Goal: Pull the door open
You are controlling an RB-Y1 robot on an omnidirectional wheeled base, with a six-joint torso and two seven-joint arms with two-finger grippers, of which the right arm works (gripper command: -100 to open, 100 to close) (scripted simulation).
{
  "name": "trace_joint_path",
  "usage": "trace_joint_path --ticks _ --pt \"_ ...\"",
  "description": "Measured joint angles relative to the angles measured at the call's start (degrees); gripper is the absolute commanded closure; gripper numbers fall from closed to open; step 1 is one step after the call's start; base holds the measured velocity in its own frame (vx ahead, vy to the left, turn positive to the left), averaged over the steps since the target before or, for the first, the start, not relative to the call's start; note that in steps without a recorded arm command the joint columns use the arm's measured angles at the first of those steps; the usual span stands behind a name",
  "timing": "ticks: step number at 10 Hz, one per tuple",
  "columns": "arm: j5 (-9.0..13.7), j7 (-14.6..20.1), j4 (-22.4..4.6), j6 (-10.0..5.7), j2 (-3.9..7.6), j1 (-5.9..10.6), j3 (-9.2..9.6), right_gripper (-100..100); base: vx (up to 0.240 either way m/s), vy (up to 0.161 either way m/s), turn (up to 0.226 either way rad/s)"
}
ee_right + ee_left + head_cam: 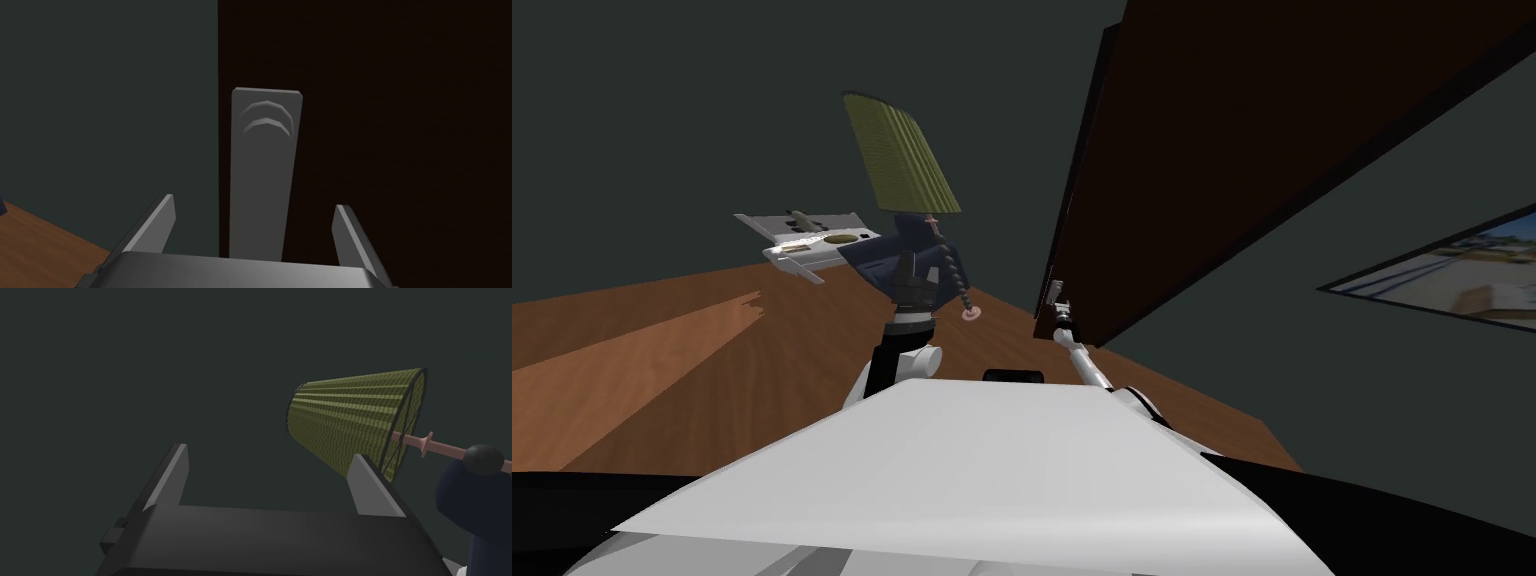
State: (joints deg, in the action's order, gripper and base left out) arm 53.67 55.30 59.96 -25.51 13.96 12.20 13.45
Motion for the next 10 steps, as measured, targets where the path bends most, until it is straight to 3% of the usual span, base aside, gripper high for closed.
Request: trace_joint_path --ticks 1,3,5,7,9,10 --pt "0.10 0.20 0.05 0.07 -0.02 -0.02 0.01 -100 0.082 0.010 0.207" --pt "0.54 1.31 -0.56 -0.19 1.62 -0.23 -0.61 -100 0.124 0.033 0.133" --pt "0.99 3.67 -1.45 -0.80 4.17 -0.50 -0.93 -100 0.164 0.032 0.180" --pt "1.55 5.97 -1.57 -1.75 6.89 -1.95 -1.58 -100 0.189 0.014 0.209" --pt "2.31 7.43 -1.50 -1.72 9.24 -2.60 -2.67 -100 0.091 0.012 0.070" --pt "2.33 7.63 -1.53 -1.78 9.34 -2.61 -2.69 100 -0.003 -0.005 -0.039"
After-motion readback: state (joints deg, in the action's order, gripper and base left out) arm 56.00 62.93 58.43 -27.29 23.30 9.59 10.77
